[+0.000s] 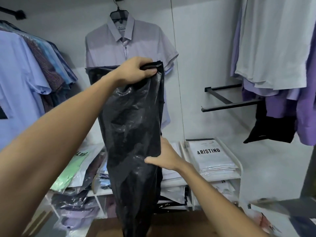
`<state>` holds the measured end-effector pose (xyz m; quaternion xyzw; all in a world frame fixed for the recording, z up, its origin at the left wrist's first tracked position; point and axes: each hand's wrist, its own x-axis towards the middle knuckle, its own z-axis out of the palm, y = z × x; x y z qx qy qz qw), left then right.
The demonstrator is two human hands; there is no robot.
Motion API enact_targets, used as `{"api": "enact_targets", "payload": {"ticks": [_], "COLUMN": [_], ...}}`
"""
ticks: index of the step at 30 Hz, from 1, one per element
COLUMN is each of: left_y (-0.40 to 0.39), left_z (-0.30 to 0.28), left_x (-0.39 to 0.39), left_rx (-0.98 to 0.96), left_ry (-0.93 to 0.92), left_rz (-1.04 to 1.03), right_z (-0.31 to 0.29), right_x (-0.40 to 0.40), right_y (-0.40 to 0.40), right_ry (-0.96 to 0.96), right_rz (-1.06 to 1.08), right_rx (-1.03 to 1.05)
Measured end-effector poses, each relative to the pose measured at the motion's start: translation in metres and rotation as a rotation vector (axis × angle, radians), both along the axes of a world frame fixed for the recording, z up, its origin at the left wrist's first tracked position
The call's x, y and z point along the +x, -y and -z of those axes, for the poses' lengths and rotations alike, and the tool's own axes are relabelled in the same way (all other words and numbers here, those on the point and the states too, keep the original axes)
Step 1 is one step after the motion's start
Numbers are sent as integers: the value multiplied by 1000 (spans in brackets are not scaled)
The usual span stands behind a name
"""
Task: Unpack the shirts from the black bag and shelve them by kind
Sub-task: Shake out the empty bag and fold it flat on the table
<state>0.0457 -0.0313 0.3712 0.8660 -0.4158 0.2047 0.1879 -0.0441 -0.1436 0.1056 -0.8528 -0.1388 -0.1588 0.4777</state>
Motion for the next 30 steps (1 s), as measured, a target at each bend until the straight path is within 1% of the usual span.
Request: {"api": "enact_targets", "payload": {"ticks": [2,5,6,7,9,11,13,15,17,18,20,22,24,25,27,29,30], "left_y": [-5,-20,-25,-30,-38,-45,-51,-54,-54,-52,-49,-47,-49,-51,-57,-65,-69], "left_z": [-3,-5,-5,-5,-4,-5,-6,-6,-5,-6,-8,-12,-17,-19,-22,-23,-22], "left_x": [-1,0,-1,0,-3,-5,-9,-16,-25,-30,-34,-38,-36,-33,-22,-17,-14], "left_rx": [-13,-75,-98,-112,-117,-107,-137,-191,-225,-231,-239,-245,-225,-202,-142,-130,-124], "left_ry": [37,43,29,12,-11,-55,-164,-243,-250,-250,-262,-221,-152,-58,158,276,319], "left_rz": [-3,-13,-10,-7,-3,6,46,89,115,128,161,190,193,162,65,-54,-116], "right_z": [7,18,24,30,40,48,52,51,45,40,35,31,31,34,44,57,63], "right_x": [-5,-9,-9,-9,-11,-9,-3,3,14,20,37,48,48,48,44,37,32], "right_y": [-9,-19,-23,-26,-29,-25,-16,-8,-3,-2,-6,-14,-25,-32,-42,-45,-45], "right_ry": [-10,-61,-73,-86,-101,-120,-180,-247,-277,-280,-267,-279,-303,-293,-262,-300,-322], "right_rz": [-49,-90,-78,-72,-108,-154,-168,-74,29,34,-49,-141,-188,-183,-143,-152,-198], "right_rx": [110,510,585,605,569,467,364,274,130,88,121,171,187,220,365,543,586]}}
